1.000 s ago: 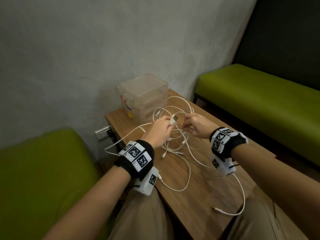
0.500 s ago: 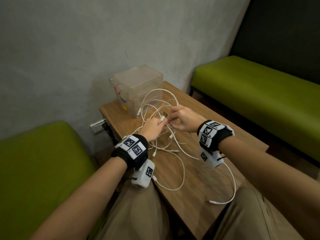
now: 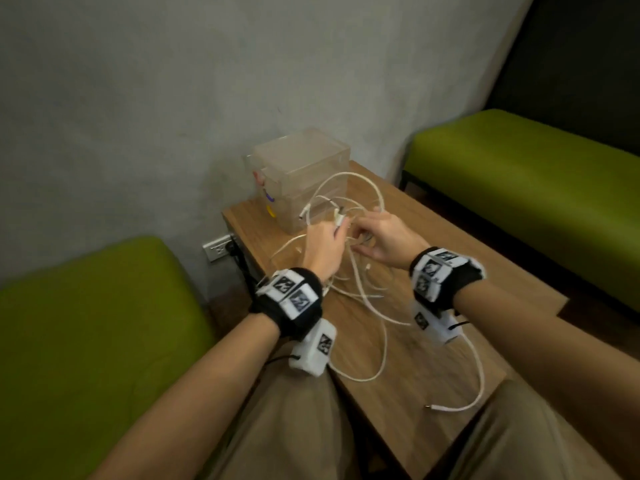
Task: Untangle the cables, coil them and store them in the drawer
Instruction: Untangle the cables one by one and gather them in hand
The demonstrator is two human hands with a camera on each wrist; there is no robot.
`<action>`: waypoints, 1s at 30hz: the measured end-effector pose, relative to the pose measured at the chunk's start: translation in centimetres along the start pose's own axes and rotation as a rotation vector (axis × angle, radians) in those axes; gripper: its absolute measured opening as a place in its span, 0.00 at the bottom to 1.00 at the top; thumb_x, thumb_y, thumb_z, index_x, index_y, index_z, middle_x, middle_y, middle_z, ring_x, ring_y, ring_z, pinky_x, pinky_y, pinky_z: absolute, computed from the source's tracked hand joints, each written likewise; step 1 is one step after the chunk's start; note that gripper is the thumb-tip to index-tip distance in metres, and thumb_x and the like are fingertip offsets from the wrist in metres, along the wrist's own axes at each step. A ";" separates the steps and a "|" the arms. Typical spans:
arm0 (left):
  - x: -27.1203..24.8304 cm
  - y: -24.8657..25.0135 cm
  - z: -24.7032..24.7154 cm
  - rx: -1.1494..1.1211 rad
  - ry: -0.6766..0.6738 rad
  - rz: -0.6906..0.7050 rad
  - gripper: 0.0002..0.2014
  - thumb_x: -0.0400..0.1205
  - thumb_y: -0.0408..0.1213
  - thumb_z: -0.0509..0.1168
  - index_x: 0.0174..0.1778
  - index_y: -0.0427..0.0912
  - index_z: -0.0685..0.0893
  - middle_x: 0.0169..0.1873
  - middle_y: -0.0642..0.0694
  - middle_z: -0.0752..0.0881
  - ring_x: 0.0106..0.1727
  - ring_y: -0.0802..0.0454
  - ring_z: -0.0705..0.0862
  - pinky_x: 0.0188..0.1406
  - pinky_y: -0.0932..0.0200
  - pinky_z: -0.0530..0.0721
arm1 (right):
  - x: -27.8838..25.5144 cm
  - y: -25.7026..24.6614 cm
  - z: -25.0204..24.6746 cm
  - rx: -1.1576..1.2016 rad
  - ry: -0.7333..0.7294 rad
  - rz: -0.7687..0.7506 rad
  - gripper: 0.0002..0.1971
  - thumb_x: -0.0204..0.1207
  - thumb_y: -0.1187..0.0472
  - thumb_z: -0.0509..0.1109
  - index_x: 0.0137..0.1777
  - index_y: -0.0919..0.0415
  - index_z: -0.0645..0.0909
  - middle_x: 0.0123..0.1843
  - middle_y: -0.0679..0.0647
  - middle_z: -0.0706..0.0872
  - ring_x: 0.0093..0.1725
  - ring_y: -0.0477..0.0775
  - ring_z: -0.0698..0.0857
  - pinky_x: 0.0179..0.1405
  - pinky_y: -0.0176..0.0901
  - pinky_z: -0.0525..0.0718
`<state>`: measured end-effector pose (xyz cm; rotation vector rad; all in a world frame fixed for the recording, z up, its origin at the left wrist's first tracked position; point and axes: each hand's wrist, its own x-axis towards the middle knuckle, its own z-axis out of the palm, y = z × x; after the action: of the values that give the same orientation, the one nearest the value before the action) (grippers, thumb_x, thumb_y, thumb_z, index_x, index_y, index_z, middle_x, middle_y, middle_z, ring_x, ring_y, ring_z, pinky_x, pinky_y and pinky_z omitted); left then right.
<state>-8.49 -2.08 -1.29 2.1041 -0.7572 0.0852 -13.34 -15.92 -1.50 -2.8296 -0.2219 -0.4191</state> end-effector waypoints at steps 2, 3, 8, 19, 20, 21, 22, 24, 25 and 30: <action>0.0 0.0 0.1 0.007 0.033 0.006 0.23 0.84 0.37 0.58 0.33 0.18 0.81 0.36 0.17 0.83 0.40 0.26 0.82 0.38 0.47 0.62 | -0.3 -0.3 0.5 0.009 -0.007 0.008 0.08 0.69 0.62 0.75 0.40 0.67 0.82 0.37 0.62 0.85 0.38 0.62 0.83 0.41 0.42 0.74; 0.0 -0.1 0.1 -0.002 0.047 0.003 0.24 0.84 0.37 0.58 0.31 0.18 0.81 0.35 0.17 0.83 0.39 0.26 0.82 0.37 0.47 0.62 | -0.3 -0.2 0.5 0.020 0.003 0.014 0.08 0.70 0.61 0.74 0.38 0.67 0.83 0.37 0.62 0.84 0.38 0.61 0.82 0.39 0.40 0.72; 0.4 -0.1 0.5 -0.125 0.053 -0.069 0.27 0.85 0.40 0.57 0.17 0.36 0.67 0.19 0.34 0.75 0.25 0.41 0.70 0.28 0.56 0.52 | 0.1 -0.2 0.5 0.025 -0.085 0.086 0.09 0.74 0.61 0.71 0.40 0.68 0.85 0.44 0.55 0.79 0.44 0.47 0.72 0.45 0.36 0.72; 5.3 -1.6 -5.2 -0.563 0.381 -0.294 0.22 0.85 0.45 0.56 0.23 0.45 0.70 0.09 0.54 0.72 0.09 0.62 0.68 0.16 0.64 0.68 | -4.9 5.4 2.0 -0.106 -0.390 0.408 0.10 0.77 0.57 0.67 0.56 0.55 0.85 0.57 0.57 0.82 0.54 0.60 0.83 0.55 0.50 0.81; 5.1 -1.1 -5.3 -0.538 0.323 -0.262 0.22 0.85 0.45 0.55 0.23 0.45 0.71 0.11 0.53 0.72 0.10 0.62 0.67 0.17 0.63 0.68 | -4.5 5.4 1.7 -0.120 -0.363 0.410 0.10 0.77 0.59 0.67 0.56 0.54 0.84 0.58 0.56 0.83 0.55 0.60 0.83 0.55 0.50 0.81; 4.6 -0.6 -5.1 -0.501 0.265 -0.224 0.22 0.85 0.45 0.55 0.23 0.45 0.71 0.15 0.53 0.72 0.11 0.62 0.68 0.19 0.61 0.70 | -3.9 5.4 1.3 -0.146 -0.351 0.407 0.10 0.76 0.61 0.66 0.55 0.54 0.85 0.57 0.55 0.84 0.55 0.60 0.84 0.54 0.50 0.82; 4.2 -0.3 -4.7 -0.457 0.219 -0.186 0.22 0.85 0.45 0.55 0.23 0.45 0.71 0.17 0.51 0.72 0.13 0.61 0.69 0.22 0.59 0.71 | -3.0 5.2 0.8 -0.193 -0.354 0.402 0.11 0.76 0.62 0.65 0.55 0.53 0.85 0.56 0.55 0.86 0.55 0.60 0.84 0.53 0.50 0.82; 3.3 0.0 -4.2 -0.381 0.155 -0.132 0.23 0.85 0.44 0.55 0.22 0.45 0.72 0.19 0.47 0.72 0.19 0.51 0.73 0.26 0.49 0.76 | -1.1 4.3 -0.5 -0.291 -0.340 0.407 0.11 0.76 0.61 0.64 0.56 0.53 0.84 0.55 0.56 0.87 0.54 0.61 0.85 0.51 0.49 0.82; 3.1 -0.2 -4.1 -0.365 0.134 -0.120 0.23 0.85 0.45 0.55 0.22 0.45 0.73 0.20 0.47 0.72 0.22 0.48 0.73 0.29 0.43 0.78 | -0.2 3.5 -1.1 -0.279 -0.293 0.402 0.12 0.75 0.58 0.65 0.58 0.53 0.82 0.54 0.54 0.87 0.53 0.59 0.85 0.50 0.49 0.82; 2.5 -0.5 -4.1 -0.420 0.132 -0.154 0.25 0.85 0.46 0.55 0.19 0.46 0.71 0.17 0.48 0.71 0.19 0.53 0.73 0.29 0.52 0.75 | 4.0 -2.6 -2.1 0.243 -0.028 0.105 0.13 0.76 0.59 0.61 0.56 0.62 0.81 0.45 0.52 0.85 0.36 0.46 0.78 0.38 0.38 0.75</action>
<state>-5.29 0.05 1.67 1.7293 -0.4821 -0.0183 -10.62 -13.62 2.24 -2.5960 -0.1200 -0.3071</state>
